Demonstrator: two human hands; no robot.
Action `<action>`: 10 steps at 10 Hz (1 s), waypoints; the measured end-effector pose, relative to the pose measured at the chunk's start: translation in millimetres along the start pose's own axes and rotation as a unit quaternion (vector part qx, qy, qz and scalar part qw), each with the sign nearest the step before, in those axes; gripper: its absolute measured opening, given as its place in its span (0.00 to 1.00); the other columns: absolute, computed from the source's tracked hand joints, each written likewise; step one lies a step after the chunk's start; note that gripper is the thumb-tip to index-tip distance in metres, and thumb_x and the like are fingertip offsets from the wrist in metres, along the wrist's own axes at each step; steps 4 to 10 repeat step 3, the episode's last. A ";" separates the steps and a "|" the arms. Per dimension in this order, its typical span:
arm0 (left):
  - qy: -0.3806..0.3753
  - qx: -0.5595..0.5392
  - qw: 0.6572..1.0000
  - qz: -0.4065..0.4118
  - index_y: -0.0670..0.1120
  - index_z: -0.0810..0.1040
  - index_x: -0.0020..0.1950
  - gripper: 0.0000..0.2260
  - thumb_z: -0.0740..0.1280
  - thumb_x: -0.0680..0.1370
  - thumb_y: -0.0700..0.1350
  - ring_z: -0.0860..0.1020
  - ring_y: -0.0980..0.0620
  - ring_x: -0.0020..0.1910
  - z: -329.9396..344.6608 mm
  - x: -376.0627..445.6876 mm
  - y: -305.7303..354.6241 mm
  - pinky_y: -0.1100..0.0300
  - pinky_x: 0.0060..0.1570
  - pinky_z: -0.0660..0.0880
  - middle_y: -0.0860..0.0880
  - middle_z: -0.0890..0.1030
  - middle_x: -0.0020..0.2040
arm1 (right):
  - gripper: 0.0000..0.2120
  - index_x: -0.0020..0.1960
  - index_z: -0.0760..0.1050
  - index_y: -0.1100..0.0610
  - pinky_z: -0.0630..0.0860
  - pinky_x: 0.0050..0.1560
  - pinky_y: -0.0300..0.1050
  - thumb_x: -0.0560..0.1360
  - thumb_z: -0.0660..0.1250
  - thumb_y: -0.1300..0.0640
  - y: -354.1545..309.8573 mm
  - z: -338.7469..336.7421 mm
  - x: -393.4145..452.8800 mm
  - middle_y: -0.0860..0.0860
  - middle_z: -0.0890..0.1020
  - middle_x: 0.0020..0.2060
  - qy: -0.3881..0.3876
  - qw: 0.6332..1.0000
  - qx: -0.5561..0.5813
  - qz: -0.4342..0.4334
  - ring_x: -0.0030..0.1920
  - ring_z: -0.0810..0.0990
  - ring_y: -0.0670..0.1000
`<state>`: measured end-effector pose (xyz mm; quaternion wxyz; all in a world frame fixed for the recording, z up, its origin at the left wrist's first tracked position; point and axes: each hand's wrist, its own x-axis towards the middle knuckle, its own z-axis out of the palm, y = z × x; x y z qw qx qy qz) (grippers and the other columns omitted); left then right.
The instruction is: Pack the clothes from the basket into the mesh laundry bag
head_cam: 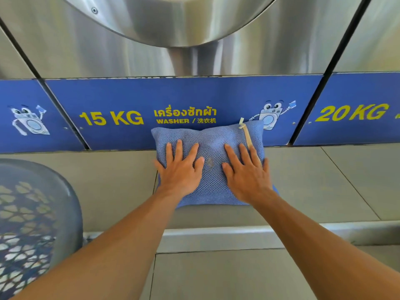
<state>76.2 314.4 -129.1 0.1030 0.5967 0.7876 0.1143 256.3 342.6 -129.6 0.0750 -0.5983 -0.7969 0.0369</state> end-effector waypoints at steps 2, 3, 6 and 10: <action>-0.098 -0.020 0.995 -0.020 0.65 0.45 0.78 0.25 0.46 0.81 0.62 0.35 0.44 0.79 -34.7 -8.3 3.6 0.32 0.73 0.40 0.51 0.39 0.81 | 0.28 0.77 0.40 0.40 0.48 0.76 0.64 0.79 0.41 0.38 -10.6 -31.8 2.0 0.51 0.49 0.80 -0.084 0.996 -0.013 0.012 0.79 0.43 0.57; -0.107 -0.035 0.993 -0.019 0.65 0.47 0.78 0.26 0.53 0.81 0.56 0.41 0.42 0.80 -85.8 -28.0 7.9 0.32 0.72 0.47 0.49 0.45 0.81 | 0.28 0.78 0.40 0.41 0.51 0.75 0.63 0.80 0.44 0.39 -19.6 -74.4 -14.9 0.53 0.48 0.80 -0.128 0.992 0.013 0.011 0.79 0.44 0.58; -0.107 -0.035 0.993 -0.019 0.65 0.47 0.78 0.26 0.53 0.81 0.56 0.41 0.42 0.80 -85.8 -28.0 7.9 0.32 0.72 0.47 0.49 0.45 0.81 | 0.28 0.78 0.40 0.41 0.51 0.75 0.63 0.80 0.44 0.39 -19.6 -74.4 -14.9 0.53 0.48 0.80 -0.128 0.992 0.013 0.011 0.79 0.44 0.58; -0.107 -0.035 0.993 -0.019 0.65 0.47 0.78 0.26 0.53 0.81 0.56 0.41 0.42 0.80 -85.8 -28.0 7.9 0.32 0.72 0.47 0.49 0.45 0.81 | 0.28 0.78 0.40 0.41 0.51 0.75 0.63 0.80 0.44 0.39 -19.6 -74.4 -14.9 0.53 0.48 0.80 -0.128 0.992 0.013 0.011 0.79 0.44 0.58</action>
